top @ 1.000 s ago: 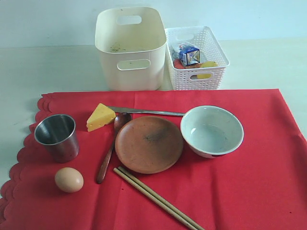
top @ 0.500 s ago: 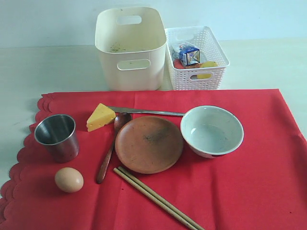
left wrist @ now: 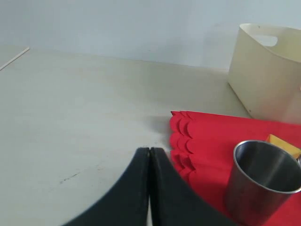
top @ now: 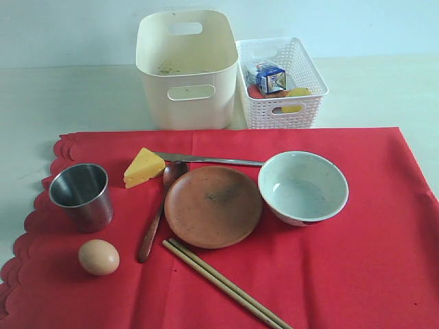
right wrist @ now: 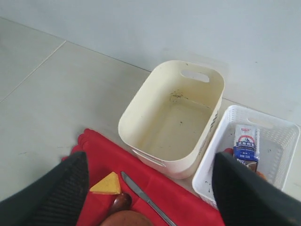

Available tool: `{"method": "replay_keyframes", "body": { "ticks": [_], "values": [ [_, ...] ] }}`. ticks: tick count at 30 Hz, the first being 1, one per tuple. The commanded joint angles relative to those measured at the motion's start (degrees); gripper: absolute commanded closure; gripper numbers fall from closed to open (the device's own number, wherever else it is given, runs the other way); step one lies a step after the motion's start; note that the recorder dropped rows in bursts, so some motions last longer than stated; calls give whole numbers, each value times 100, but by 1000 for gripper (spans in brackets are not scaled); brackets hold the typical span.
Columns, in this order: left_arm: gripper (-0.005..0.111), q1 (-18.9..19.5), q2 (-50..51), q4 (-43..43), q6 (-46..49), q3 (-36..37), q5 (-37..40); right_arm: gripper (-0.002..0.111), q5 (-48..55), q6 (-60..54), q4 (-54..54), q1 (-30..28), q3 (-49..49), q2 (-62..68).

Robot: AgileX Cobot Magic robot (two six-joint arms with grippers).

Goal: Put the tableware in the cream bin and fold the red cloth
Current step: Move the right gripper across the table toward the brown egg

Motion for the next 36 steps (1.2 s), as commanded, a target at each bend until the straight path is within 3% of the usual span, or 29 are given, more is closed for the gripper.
{"method": "replay_keyframes", "body": {
  "ticks": [1, 13, 21, 36],
  "values": [
    [106, -35, -36, -3, -9, 15, -18, 38, -8, 2, 115, -9, -41, -169],
    [106, -35, -36, -3, -9, 15, -18, 38, -8, 54, 114, 164, -41, -583],
    [106, -35, -36, -3, -9, 15, -18, 38, -8, 307, -637, 1446, -41, -607],
    [106, -35, -36, -3, -9, 15, -18, 41, -8, 344, -811, 3266, -41, 87]
  ]
}}
